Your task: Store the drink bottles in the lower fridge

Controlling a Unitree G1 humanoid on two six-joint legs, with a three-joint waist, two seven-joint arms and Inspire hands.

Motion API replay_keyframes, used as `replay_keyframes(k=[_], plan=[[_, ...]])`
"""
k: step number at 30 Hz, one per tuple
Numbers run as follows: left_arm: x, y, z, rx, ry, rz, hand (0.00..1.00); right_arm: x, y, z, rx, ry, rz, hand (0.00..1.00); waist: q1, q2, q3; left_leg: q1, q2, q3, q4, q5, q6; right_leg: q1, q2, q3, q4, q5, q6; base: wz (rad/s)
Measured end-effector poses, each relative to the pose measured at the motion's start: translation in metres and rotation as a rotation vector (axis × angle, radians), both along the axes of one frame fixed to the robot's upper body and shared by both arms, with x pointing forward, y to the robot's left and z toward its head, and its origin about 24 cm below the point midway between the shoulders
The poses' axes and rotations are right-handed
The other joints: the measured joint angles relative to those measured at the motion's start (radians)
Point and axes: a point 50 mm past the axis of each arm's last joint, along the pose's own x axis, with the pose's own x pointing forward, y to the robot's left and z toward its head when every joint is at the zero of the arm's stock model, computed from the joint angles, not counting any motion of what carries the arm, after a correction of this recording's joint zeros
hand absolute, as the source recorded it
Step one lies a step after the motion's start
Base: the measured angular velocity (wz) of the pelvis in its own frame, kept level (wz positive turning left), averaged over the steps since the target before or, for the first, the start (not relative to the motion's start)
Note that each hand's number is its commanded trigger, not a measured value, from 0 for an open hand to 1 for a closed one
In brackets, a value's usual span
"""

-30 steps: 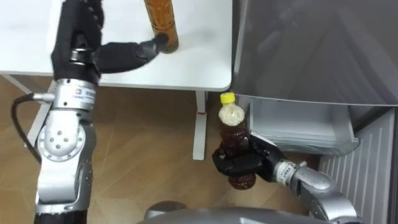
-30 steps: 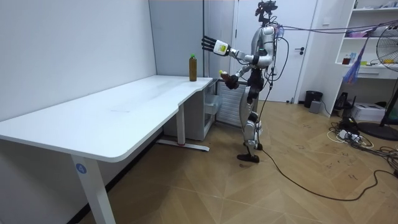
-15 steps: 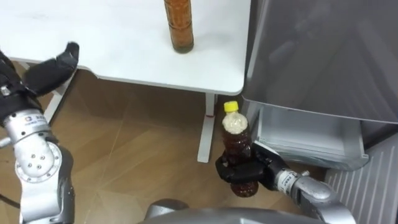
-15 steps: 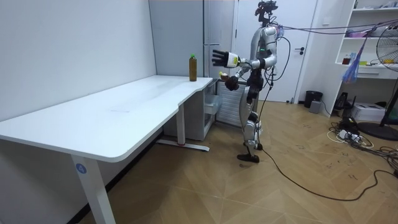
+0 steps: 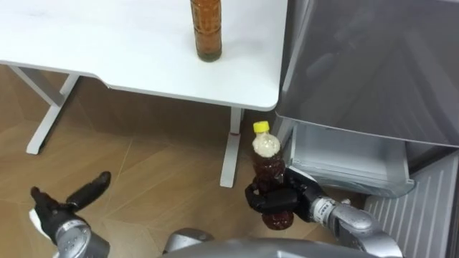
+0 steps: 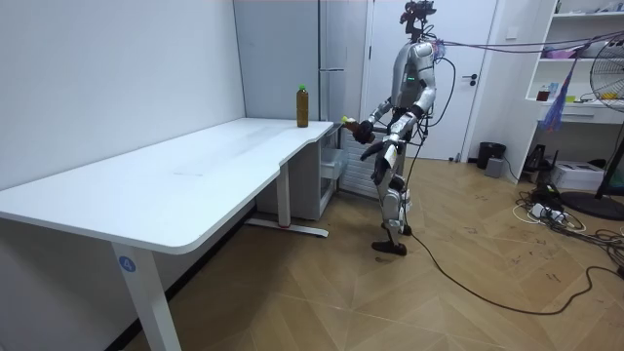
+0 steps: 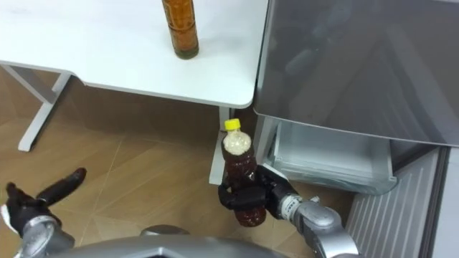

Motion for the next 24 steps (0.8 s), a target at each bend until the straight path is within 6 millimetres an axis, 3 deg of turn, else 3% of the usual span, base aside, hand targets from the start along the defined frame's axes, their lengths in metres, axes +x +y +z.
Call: replay_keyframes(k=[7, 14, 24], plan=[[-0.026, -0.026, -0.030, -0.172, 0.164, -0.160, 0.00, 0.012, 0.006, 0.004, 0.021, -0.014, 0.022, 1.00, -0.012, 0.000, 0.0036, -0.031, 0.001, 0.005, 0.007, 0.000, 0.000, -0.027, 0.001, -0.001, 0.001, 0.001, -0.002, 0.00], [-0.052, -0.031, -0.045, -0.285, 0.283, -0.203, 0.00, 0.021, 0.004, 0.008, 0.013, -0.039, 0.025, 1.00, -0.056, 0.004, 0.0063, -0.038, 0.002, 0.011, 0.006, 0.000, 0.000, -0.034, -0.001, -0.012, 0.000, 0.001, -0.002, 0.02], [-0.043, -0.042, -0.049, -0.255, 0.381, -0.522, 0.00, 0.024, -0.002, 0.009, -0.005, -0.049, 0.005, 1.00, -0.100, 0.015, 0.0064, -0.038, 0.002, 0.019, 0.006, 0.000, 0.000, -0.037, -0.001, -0.005, 0.000, 0.001, -0.002, -0.01]])
